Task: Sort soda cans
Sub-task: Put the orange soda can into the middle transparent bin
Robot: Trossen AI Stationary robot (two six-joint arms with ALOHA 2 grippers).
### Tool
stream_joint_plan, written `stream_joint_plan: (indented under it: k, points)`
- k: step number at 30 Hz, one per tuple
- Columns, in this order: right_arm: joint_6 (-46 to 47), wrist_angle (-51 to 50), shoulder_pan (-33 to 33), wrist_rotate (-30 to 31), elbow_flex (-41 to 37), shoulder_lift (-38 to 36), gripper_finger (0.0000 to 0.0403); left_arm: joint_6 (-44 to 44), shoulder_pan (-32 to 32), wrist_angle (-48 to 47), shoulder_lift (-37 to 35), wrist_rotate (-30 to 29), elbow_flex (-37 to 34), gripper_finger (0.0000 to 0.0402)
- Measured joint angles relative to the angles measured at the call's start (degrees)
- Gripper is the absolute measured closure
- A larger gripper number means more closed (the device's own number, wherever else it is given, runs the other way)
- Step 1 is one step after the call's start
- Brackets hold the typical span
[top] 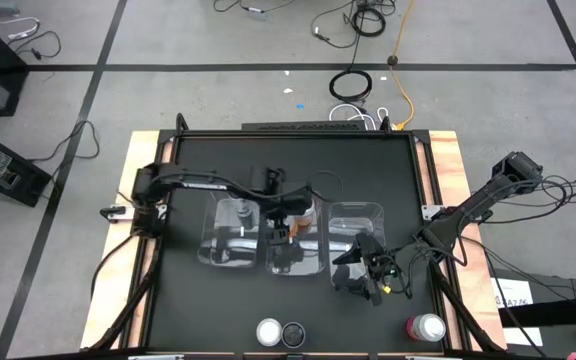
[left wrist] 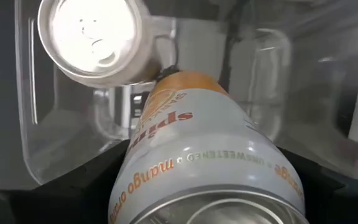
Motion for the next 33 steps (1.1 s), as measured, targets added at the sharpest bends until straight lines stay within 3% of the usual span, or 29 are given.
stream_joint_plan:
  k: [8, 21, 33]
  points:
    - [0.2, 0.0, 0.0, 0.0, 0.0, 0.0, 0.0032, 1.4, 2.8, -4.2, 5.3, -1.3, 0.7, 0.0084]
    - [0.4, 0.0, 0.0, -0.2, 0.0, 0.0, 0.0032, 6.4, 4.8, -1.1, 8.0, -5.2, 0.7, 0.0084]
    - [0.4, 0.0, 0.1, -0.2, 0.0, 0.0, 0.0032, 8.6, 4.8, 1.2, 10.1, -5.3, 0.3, 0.0084]
